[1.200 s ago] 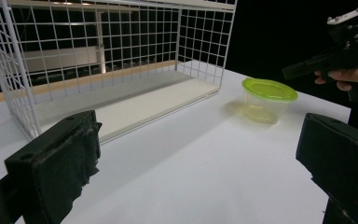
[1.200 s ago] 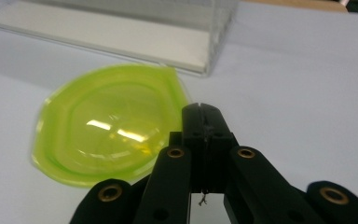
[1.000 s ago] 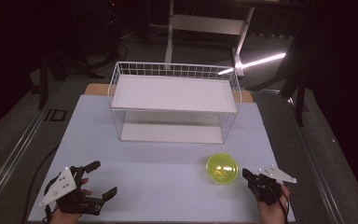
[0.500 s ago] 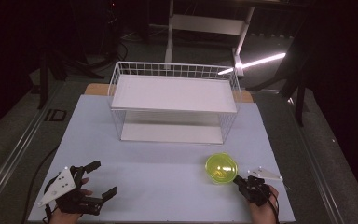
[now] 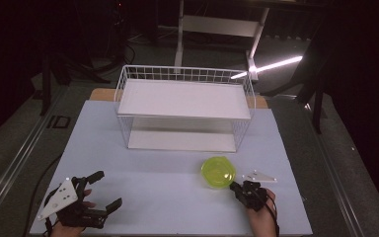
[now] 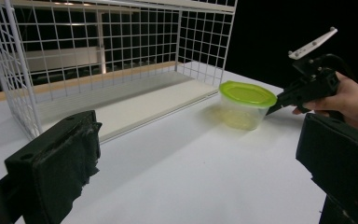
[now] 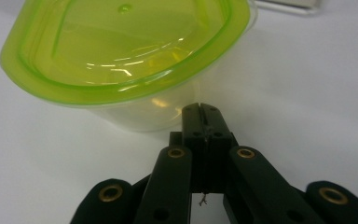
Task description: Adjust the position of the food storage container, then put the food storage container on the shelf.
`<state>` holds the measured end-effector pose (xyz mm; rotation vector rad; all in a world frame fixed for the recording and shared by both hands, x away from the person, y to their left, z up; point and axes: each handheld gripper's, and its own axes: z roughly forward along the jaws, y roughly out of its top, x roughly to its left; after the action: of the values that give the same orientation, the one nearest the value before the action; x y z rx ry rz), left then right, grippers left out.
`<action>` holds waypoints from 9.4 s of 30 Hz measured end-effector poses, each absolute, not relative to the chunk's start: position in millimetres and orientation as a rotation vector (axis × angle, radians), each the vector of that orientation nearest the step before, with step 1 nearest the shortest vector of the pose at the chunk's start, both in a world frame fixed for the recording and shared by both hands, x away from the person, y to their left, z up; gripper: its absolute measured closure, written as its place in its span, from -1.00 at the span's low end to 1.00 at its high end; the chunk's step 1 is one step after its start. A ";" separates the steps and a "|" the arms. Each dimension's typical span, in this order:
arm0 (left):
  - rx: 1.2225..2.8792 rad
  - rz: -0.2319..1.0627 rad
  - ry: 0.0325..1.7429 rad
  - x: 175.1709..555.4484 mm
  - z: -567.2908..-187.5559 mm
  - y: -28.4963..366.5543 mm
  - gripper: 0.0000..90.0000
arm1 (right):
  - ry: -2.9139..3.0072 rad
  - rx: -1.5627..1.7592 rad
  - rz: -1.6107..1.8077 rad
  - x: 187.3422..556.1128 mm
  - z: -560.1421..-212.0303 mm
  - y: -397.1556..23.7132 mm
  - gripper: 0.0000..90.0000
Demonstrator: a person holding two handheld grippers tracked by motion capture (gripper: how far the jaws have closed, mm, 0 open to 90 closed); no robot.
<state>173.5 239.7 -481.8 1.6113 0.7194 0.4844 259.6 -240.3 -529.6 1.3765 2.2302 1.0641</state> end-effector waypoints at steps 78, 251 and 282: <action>1.626 0.468 0.715 172.3 -482.4 239.4 -0.99 | 2.390 1.258 1.170 296.6 -535.2 -128.3 1.00; 1.798 0.194 1.078 329.2 -491.8 116.7 0.79 | 2.150 1.440 1.335 326.0 -482.3 -140.3 0.75; 1.769 0.218 1.071 370.5 -501.5 110.8 0.66 | 2.055 1.349 1.242 358.3 -489.9 -134.9 0.57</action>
<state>370.5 110.8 -501.5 1.7693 1.0707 0.2176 358.3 -134.9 -489.9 1.3491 2.0546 1.2420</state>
